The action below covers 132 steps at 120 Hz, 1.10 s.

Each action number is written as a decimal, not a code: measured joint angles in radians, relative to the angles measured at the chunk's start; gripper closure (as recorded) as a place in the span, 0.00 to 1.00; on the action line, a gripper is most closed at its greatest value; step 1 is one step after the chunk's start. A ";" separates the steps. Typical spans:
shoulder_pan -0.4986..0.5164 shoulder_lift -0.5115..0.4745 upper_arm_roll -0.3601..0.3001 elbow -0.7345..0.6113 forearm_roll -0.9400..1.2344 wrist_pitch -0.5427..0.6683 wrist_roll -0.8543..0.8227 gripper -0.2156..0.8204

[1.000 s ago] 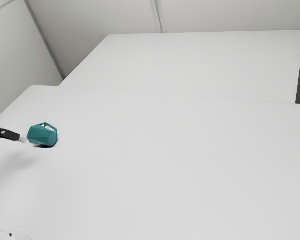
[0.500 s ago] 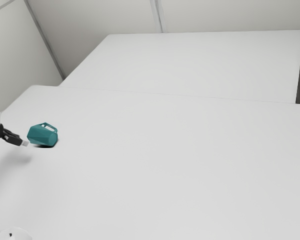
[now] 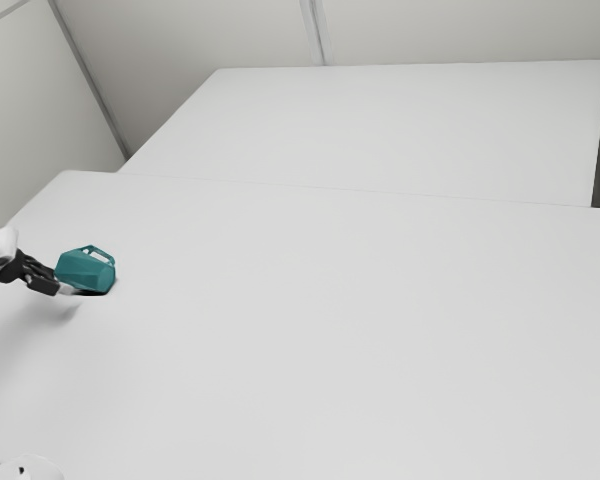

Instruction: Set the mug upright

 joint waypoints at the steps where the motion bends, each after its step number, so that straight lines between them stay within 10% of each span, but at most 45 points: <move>1: 0.000 0.001 -0.001 0.001 0.000 0.000 0.001 0.25; 84: -0.004 0.008 -0.032 0.002 -0.011 0.004 0.057 0.42; 132: -0.005 -0.001 -0.042 0.005 -0.024 0.004 0.068 0.84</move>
